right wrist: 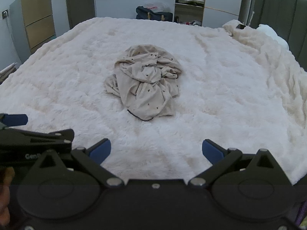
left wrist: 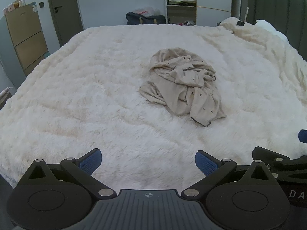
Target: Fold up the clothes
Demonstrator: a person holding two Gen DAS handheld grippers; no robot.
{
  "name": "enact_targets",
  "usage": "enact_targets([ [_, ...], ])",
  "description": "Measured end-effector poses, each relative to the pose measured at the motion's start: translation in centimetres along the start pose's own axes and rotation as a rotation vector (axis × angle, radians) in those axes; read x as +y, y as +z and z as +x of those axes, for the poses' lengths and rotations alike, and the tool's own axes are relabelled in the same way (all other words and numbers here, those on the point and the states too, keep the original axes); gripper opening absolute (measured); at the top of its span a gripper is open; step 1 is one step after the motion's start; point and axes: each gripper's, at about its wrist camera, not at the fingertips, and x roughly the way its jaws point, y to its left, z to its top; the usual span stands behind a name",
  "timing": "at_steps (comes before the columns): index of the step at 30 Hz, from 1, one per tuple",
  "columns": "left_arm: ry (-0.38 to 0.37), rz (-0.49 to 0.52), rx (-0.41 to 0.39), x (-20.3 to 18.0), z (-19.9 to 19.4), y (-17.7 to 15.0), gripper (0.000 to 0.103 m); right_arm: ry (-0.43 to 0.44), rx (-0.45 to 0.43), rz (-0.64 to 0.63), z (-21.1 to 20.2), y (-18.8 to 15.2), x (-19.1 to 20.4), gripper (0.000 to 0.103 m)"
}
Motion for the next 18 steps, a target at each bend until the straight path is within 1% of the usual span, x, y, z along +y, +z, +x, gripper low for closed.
enact_targets([
  [2,0.002,0.000,-0.001,0.04,-0.28,-0.04,0.103,0.002,0.004,0.004,0.17,0.07,-0.11,0.103],
  [4,0.003,0.007,0.014,0.17,0.39,0.35,0.103,0.004,0.008,0.008,0.35,0.14,-0.21,0.103],
  [5,0.006,0.009,0.007,0.05,0.41,0.07,0.103,0.005,0.010,0.010,0.43,0.17,-0.26,0.103],
  [8,0.009,0.009,0.006,0.03,0.38,0.02,0.103,-0.007,-0.001,-0.012,0.39,0.36,0.37,0.103],
  [10,0.011,0.010,0.010,0.13,0.42,0.11,0.103,0.000,-0.018,-0.011,-0.24,-0.04,0.05,0.103],
  [18,0.021,0.018,0.005,-0.18,0.60,-0.02,0.103,0.011,-0.004,-0.010,-0.23,-0.02,0.01,0.103],
])
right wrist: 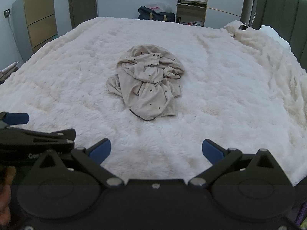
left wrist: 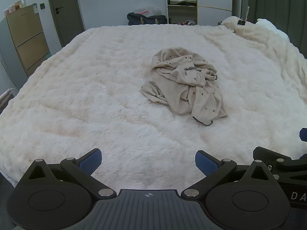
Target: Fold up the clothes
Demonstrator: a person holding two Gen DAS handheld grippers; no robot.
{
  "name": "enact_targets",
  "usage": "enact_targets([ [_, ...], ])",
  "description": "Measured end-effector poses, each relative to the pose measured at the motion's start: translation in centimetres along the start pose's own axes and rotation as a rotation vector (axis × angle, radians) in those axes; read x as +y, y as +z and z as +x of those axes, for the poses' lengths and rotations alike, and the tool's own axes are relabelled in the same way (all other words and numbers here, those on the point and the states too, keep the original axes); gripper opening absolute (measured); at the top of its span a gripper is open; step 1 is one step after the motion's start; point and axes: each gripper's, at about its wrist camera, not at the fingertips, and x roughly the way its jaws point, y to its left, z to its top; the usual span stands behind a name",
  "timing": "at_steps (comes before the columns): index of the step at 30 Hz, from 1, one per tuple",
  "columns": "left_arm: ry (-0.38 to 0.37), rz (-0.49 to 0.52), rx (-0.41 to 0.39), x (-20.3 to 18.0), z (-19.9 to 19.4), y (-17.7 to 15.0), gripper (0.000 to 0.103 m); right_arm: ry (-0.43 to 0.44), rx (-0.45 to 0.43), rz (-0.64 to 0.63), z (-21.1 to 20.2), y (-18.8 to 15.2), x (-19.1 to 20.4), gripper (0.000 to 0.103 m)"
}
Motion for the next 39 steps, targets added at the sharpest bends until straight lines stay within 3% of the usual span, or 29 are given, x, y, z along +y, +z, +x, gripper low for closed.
enact_targets([
  [39,0.017,0.009,0.005,0.07,-0.13,-0.22,0.103,0.006,0.001,-0.004,-0.03,-0.17,0.28,0.103],
])
